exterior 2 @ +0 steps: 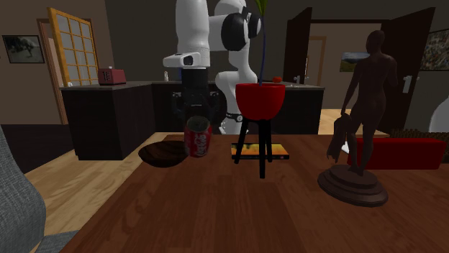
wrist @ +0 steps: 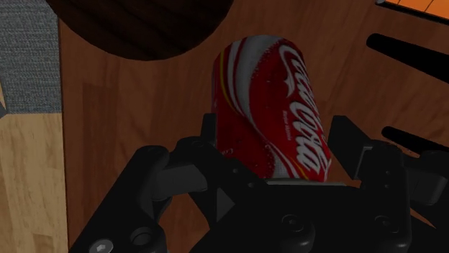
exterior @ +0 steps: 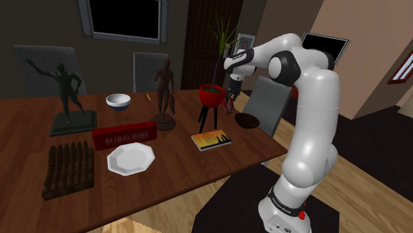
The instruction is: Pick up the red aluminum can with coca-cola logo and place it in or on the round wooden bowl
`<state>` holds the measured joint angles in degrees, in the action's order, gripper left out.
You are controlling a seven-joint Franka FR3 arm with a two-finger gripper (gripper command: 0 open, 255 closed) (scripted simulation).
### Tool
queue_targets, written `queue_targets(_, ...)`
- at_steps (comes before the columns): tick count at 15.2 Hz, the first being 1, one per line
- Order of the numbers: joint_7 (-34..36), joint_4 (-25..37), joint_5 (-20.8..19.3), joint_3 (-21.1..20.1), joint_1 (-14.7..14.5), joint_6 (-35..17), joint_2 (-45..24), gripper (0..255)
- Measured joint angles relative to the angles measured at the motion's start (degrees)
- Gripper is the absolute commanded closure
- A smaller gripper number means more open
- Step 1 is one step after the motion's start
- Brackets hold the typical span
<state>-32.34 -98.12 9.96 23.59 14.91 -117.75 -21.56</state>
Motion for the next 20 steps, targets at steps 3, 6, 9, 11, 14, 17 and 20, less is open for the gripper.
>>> queue_targets(3,0.1,1.3,-0.4,0.2,0.0,2.0,0.7,255)
queue_targets(6,0.4,2.9,-0.8,0.4,0.0,4.1,1.4,255)
queue_targets(9,-0.4,2.0,-1.4,1.0,0.4,5.0,3.1,255)
queue_targets(11,-2.3,0.6,-1.8,1.8,1.5,5.0,4.6,255)
queue_targets(14,-5.1,-2.0,-2.6,3.2,3.1,4.9,7.1,255)
queue_targets(17,-8.2,-4.4,-3.6,4.7,4.8,5.0,9.8,255)
queue_targets(20,-11.1,-6.8,-4.6,6.2,6.3,5.0,12.4,255)
